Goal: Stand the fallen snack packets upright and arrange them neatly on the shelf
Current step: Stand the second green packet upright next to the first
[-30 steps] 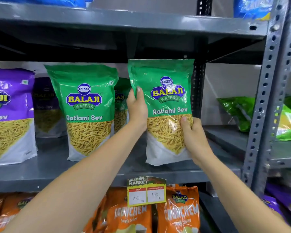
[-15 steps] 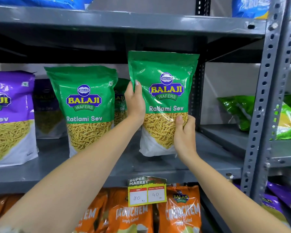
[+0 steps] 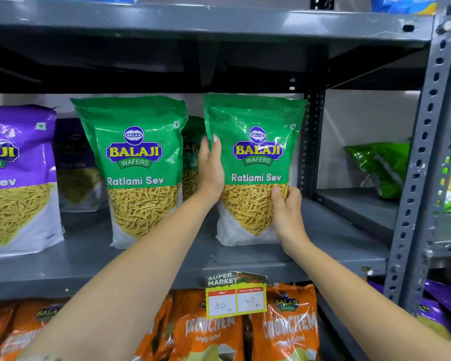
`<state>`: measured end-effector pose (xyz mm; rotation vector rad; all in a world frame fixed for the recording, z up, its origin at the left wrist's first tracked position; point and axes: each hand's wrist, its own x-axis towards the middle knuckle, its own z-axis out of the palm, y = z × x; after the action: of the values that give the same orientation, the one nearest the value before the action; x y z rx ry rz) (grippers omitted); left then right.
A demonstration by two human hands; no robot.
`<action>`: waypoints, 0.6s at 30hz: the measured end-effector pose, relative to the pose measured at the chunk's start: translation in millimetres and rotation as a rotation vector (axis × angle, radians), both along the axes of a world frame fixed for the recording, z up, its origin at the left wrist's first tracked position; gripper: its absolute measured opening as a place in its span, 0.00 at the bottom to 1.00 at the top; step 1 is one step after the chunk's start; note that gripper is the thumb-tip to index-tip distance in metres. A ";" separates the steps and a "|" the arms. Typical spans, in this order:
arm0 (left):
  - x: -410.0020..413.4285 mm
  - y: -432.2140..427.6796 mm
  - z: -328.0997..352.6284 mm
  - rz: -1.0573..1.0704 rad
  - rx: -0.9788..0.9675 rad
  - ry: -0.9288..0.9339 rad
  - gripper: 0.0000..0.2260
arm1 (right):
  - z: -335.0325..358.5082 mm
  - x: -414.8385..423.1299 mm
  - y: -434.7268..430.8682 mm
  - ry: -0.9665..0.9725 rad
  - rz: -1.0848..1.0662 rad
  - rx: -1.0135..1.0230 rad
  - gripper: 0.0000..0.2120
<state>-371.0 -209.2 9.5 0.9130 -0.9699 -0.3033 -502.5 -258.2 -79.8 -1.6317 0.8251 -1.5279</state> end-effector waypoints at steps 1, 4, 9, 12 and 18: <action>0.8 4.3 -3.2 -0.015 0.016 -0.034 0.23 | 7.4 -3.2 0.1 -0.078 -0.002 0.019 0.13; 2.2 21.5 -30.0 -0.058 0.082 -0.017 0.21 | 47.0 -15.2 -11.2 -0.302 0.025 0.099 0.17; -2.4 52.5 -71.6 -0.131 0.536 -0.211 0.44 | 100.9 -27.3 -36.9 -0.202 0.090 0.101 0.14; 0.1 53.2 -83.8 -0.130 0.617 -0.364 0.50 | 113.1 -27.4 -37.9 -0.192 0.144 0.079 0.14; 9.3 45.6 -92.4 -0.109 0.646 -0.431 0.45 | 113.6 -32.2 -42.7 -0.202 0.171 0.024 0.10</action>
<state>-361.7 -163.6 -82.9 1.5589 -1.3533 -0.5440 -534.7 -301.0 33.9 -1.4619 0.5774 -1.5257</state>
